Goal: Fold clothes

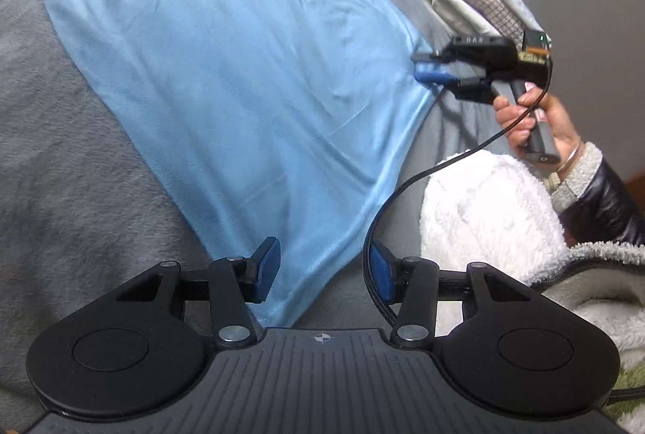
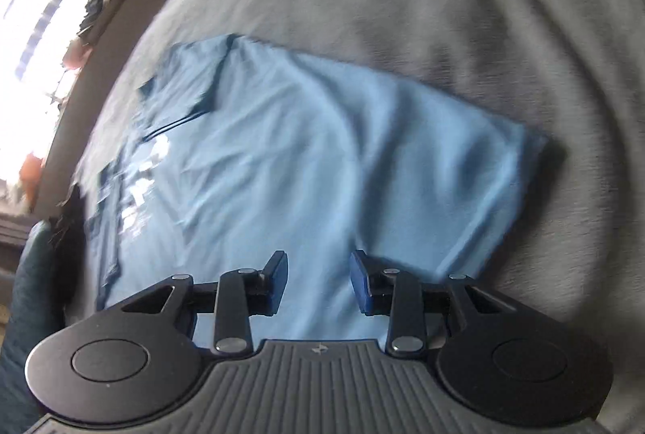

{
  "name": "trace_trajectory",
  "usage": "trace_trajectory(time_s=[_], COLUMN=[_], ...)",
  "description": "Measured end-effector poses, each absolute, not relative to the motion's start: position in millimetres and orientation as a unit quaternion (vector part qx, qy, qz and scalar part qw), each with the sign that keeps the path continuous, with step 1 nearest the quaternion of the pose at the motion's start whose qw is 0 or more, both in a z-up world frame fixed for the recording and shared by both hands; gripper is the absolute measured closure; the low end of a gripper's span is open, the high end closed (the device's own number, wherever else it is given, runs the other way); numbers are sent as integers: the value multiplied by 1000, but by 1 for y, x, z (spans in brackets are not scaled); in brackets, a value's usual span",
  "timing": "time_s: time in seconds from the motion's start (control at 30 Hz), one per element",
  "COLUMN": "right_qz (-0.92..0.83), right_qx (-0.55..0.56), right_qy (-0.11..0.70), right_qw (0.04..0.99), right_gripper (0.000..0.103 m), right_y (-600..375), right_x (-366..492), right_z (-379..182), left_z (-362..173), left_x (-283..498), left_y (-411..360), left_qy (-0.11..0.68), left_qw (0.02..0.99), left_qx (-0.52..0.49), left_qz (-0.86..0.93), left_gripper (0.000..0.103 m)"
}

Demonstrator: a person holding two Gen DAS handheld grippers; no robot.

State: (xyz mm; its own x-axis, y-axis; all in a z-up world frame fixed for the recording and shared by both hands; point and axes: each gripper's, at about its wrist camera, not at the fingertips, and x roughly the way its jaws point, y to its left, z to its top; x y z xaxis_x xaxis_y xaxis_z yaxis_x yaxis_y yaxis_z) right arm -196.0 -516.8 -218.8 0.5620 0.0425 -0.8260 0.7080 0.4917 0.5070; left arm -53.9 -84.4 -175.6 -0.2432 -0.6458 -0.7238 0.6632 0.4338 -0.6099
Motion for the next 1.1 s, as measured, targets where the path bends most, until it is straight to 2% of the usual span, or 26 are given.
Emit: trace_trajectory(time_s=[0.03,0.23,0.37,0.43,0.5,0.53,0.57,0.67,0.8,0.87,0.97,1.1], right_qz=[-225,-279,-265,-240,-244,-259,-270,-298,-355,-360,-346,-316], right_qx=[454,431,432,446,457,459,466,490,431,421,432,481], right_qy=[413,427,370,347,357,366,362,337,355,342,307,283], right_qw=[756,745,779,790,777,767,760,747,750,759,774,767], right_gripper=[74,71,70,69,69,71,78,83,80,70,62,60], right_y=[-524,-535,-546,-553,-560,-562,-563,-563,-549,-542,-534,-527], right_x=[-207,-262,-244,-225,-208,-205,-212,-244,-273,-284,-294,-299], right_z=[-222,-207,-190,-198,-217,-226,-231,-233,-210,-197,-184,-191], left_z=[-176,-160,-139,-132,-128,-127,-126,-132,-144,-149,-158,-166], left_x=[-54,-60,-55,-53,-50,-49,-48,-44,-46,-52,-62,-67], left_y=[-82,-79,-80,-76,-70,-67,-63,-58,-72,-81,-84,-82], left_qy=[584,565,533,525,521,520,519,537,562,572,588,599], left_qw=[611,595,595,603,616,623,629,649,672,679,687,689], left_qx=[9,-9,-55,-76,-95,-104,-113,-112,-51,-16,18,5], left_qz=[-534,-572,-598,-596,-583,-576,-567,-527,-480,-461,-425,-409], left_gripper=[54,51,51,51,51,51,51,51,51,51,51,51])
